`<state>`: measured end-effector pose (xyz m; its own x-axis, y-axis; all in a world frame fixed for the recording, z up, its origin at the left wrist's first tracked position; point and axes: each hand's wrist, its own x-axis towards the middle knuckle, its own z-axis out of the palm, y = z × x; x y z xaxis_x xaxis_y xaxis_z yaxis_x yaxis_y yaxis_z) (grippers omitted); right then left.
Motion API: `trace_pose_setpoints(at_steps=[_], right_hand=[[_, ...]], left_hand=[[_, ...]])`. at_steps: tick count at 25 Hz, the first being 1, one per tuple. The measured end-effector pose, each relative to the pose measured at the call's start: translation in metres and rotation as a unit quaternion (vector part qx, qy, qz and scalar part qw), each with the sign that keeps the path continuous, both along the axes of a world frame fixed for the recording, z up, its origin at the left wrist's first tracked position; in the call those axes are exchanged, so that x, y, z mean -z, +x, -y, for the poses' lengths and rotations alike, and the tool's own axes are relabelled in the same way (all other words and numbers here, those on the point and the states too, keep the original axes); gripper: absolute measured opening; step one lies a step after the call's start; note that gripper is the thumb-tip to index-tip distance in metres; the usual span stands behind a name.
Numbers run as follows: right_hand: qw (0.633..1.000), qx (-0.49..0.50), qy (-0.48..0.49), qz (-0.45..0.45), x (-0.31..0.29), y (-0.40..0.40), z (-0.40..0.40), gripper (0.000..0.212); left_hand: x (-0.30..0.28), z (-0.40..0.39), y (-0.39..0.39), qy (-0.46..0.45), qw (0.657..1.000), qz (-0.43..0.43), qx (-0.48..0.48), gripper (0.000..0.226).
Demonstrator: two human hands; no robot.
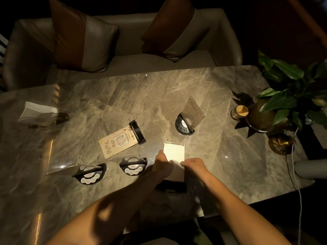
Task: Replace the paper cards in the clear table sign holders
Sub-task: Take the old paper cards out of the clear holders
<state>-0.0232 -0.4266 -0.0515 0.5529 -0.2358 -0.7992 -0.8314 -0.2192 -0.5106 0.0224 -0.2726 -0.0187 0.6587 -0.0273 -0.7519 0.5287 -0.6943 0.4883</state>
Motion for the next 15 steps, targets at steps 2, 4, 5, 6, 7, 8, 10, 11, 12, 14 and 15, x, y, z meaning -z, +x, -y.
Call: trace_pose_setpoints(at_steps=[2,4,5,6,7,8,10,11,12,14,15], right_hand=[[0.998,0.062,0.028,-0.006,-0.006,-0.005,-0.005,0.017],[0.992,0.112,0.046,0.023,-0.017,-0.004,-0.009,0.010],[0.990,0.120,0.054,0.041,-0.025,-0.004,-0.011,0.006],[0.989,0.117,0.059,0.061,-0.034,-0.003,-0.012,0.007],[0.990,0.102,0.057,0.084,-0.042,0.000,-0.011,0.010],[0.990,0.079,0.044,0.111,-0.050,0.003,-0.010,0.011],[0.987,0.033,-0.002,0.160,-0.066,0.008,-0.008,0.009],[0.983,0.024,-0.023,0.179,-0.073,0.010,-0.008,0.010],[0.980,0.025,-0.034,0.197,-0.076,0.011,-0.008,0.010],[0.972,0.039,-0.041,0.228,-0.078,0.010,-0.008,0.011],[0.968,0.045,-0.049,0.242,-0.077,0.009,-0.007,0.012]], left_hand=[[0.004,-0.005,-0.008,-0.020,1.000,0.015,-0.006,0.055],[0.004,-0.010,-0.012,-0.045,0.999,0.016,-0.002,0.065],[0.002,-0.012,-0.012,-0.062,0.998,0.018,-0.001,0.070],[-0.001,-0.014,-0.012,-0.080,0.997,0.020,-0.004,0.074],[-0.004,-0.015,-0.011,-0.097,0.995,0.023,-0.016,0.078],[-0.007,-0.015,-0.011,-0.119,0.992,0.026,-0.035,0.079],[-0.018,-0.016,-0.007,-0.174,0.981,0.040,-0.072,0.081],[-0.023,-0.016,-0.004,-0.194,0.976,0.055,-0.084,0.081],[-0.029,-0.016,0.000,-0.211,0.970,0.073,-0.094,0.082],[-0.039,-0.014,0.011,-0.240,0.959,0.106,-0.111,0.082],[-0.044,-0.014,0.016,-0.250,0.954,0.120,-0.113,0.076]])
